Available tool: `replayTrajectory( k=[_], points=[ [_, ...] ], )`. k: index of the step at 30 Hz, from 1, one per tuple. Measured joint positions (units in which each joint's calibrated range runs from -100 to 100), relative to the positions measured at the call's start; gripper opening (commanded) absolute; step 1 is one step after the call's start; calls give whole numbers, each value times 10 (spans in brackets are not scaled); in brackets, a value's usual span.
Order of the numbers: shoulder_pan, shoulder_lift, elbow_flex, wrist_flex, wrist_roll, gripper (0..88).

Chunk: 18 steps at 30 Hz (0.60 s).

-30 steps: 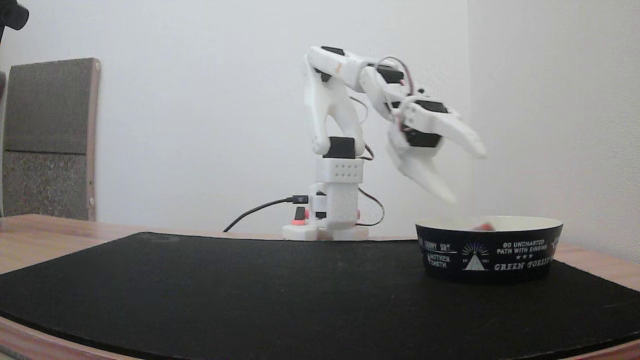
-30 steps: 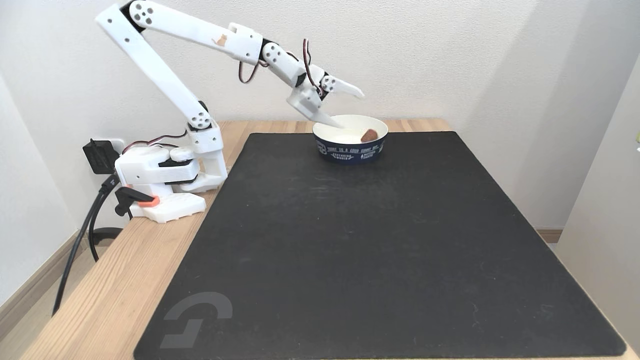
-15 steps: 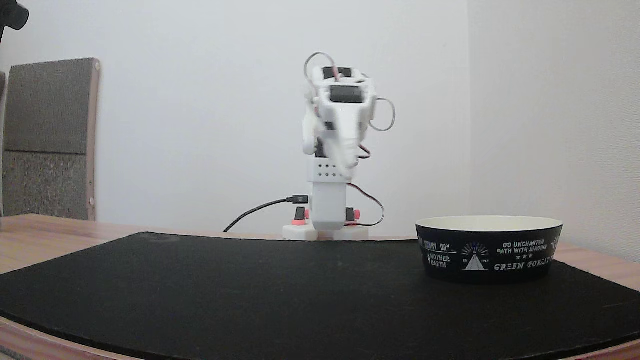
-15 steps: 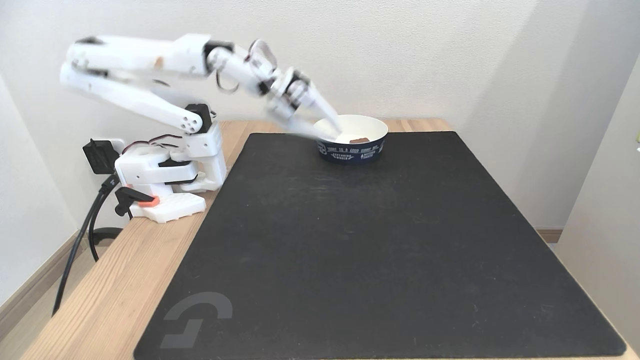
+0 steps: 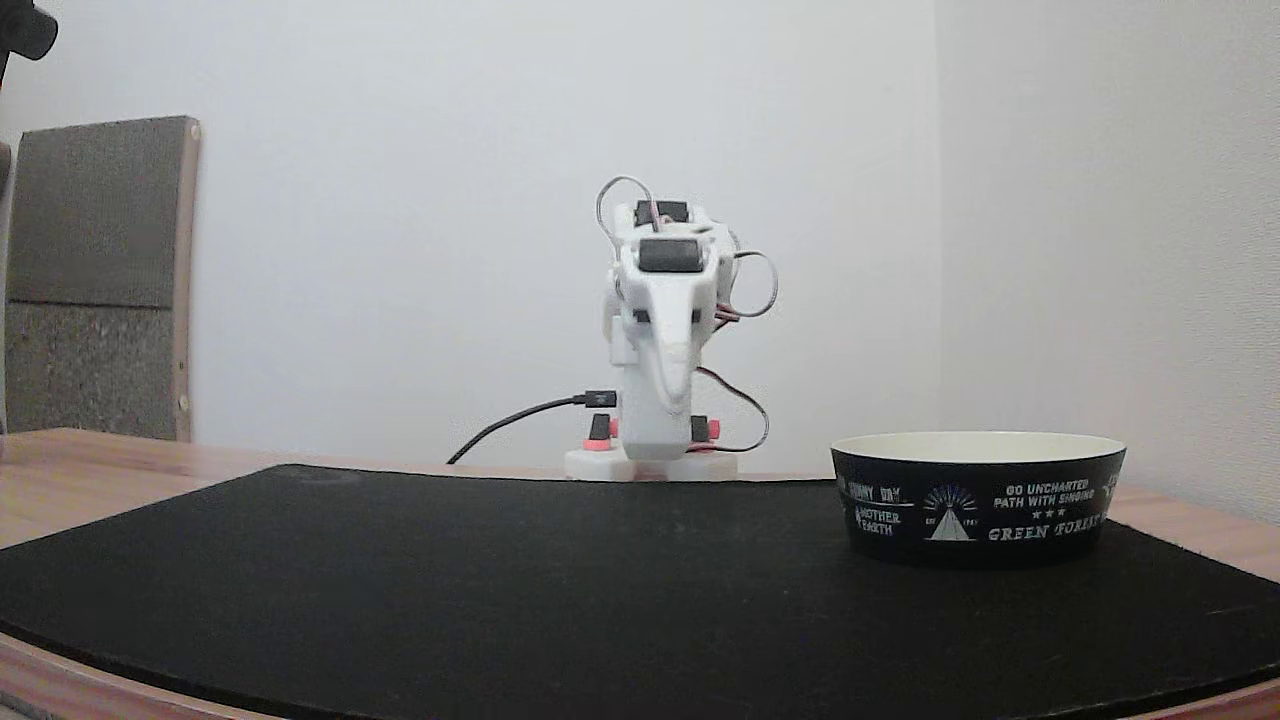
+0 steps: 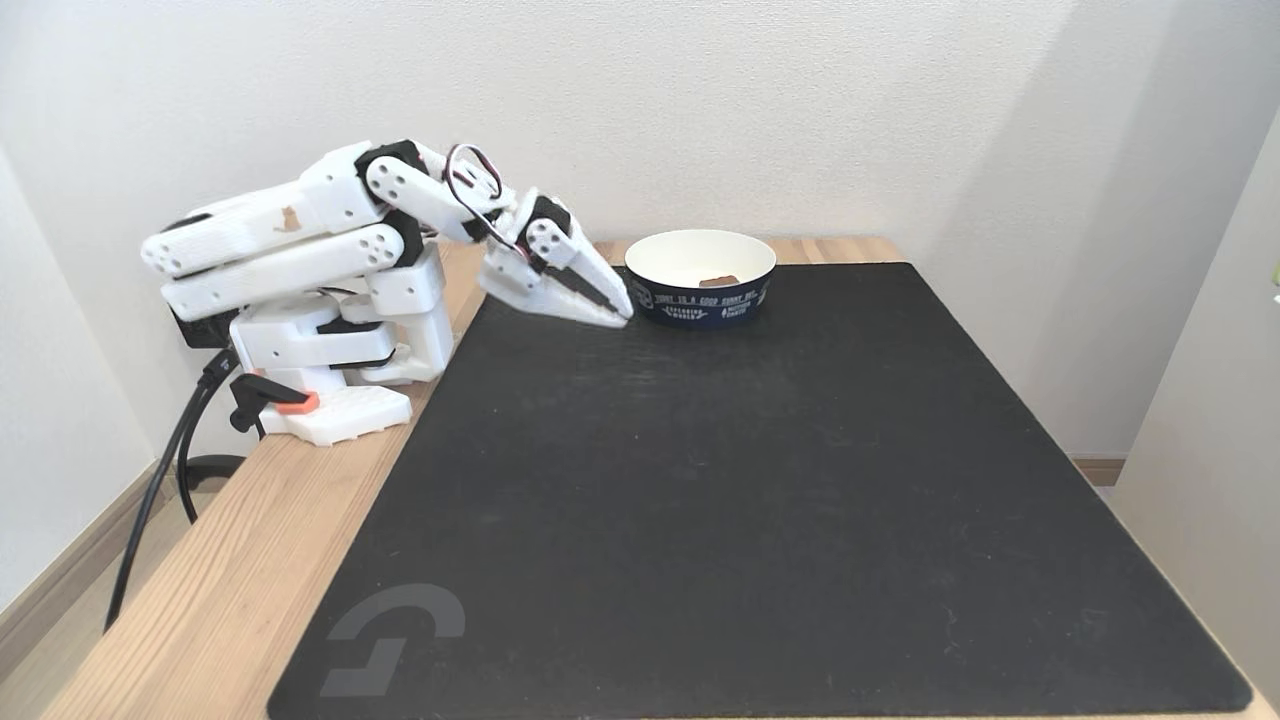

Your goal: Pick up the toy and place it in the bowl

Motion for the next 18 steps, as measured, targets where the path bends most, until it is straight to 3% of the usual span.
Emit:
replayTrajectory(
  k=[6, 18],
  points=[
    [-19, -3, -4, 67, 0, 25],
    [-24, -3, -5, 79, 0, 25]
  ],
)
